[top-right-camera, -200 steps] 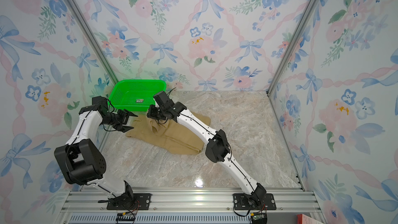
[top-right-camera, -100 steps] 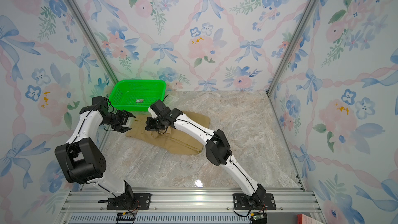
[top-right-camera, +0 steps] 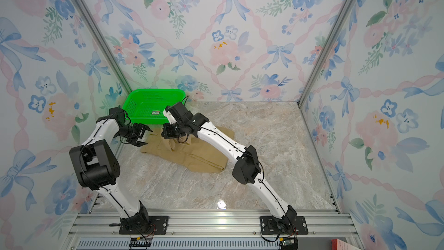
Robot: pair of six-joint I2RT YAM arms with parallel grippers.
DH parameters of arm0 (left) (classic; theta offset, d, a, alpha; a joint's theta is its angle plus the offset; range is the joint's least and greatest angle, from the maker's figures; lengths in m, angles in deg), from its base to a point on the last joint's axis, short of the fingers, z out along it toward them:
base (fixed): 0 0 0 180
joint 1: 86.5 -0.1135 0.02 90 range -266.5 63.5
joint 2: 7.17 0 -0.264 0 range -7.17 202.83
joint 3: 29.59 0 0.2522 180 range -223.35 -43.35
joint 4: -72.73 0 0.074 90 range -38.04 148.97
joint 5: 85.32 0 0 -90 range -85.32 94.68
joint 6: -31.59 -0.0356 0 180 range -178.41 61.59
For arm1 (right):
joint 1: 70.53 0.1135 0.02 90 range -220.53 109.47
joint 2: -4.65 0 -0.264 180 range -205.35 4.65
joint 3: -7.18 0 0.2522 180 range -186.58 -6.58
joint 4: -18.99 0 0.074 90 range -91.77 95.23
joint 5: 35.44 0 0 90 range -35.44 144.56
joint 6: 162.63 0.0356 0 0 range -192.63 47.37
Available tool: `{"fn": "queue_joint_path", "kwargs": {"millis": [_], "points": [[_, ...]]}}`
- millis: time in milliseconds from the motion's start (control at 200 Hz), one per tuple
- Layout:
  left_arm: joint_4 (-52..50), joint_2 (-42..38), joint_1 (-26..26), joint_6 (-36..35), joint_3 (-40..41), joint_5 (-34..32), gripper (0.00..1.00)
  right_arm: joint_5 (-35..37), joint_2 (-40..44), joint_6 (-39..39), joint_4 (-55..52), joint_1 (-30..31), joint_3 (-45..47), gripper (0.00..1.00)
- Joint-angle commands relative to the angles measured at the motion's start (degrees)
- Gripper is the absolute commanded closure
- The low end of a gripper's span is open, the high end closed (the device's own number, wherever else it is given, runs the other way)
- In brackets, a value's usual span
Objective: Roll up the long pants
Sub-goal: Fold the long pant at the center of the board.
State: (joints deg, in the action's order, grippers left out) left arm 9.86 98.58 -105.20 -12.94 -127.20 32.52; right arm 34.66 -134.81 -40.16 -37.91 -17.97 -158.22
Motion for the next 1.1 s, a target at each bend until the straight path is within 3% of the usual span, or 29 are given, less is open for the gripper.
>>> {"fn": "queue_joint_path", "kwargs": {"millis": [0, 190, 340, 590, 1096], "points": [[-1.7, -0.2, -0.4, 0.2, -2.0, -0.1, 0.29, 4.4, 8.0, -4.6, -4.8, -1.0, 0.5, 1.00], [-3.0, -0.8, -0.5, -0.1, -4.3, 0.6, 0.29, 14.0, 21.2, -12.1, -10.7, -4.4, 9.4, 1.00], [-2.8, -1.2, -0.4, 0.5, -5.0, 1.3, 0.29, 13.5, 23.4, -12.7, -12.8, -8.4, 10.3, 1.00], [-3.4, -1.1, -0.4, 0.1, -5.1, 2.1, 0.29, 12.4, 10.6, -8.5, -12.9, -4.7, -1.2, 1.00], [-4.0, -2.4, -0.3, 0.0, -4.4, 2.7, 0.29, 9.4, -3.8, 5.6, 7.4, 0.7, -3.9, 1.00]]}}
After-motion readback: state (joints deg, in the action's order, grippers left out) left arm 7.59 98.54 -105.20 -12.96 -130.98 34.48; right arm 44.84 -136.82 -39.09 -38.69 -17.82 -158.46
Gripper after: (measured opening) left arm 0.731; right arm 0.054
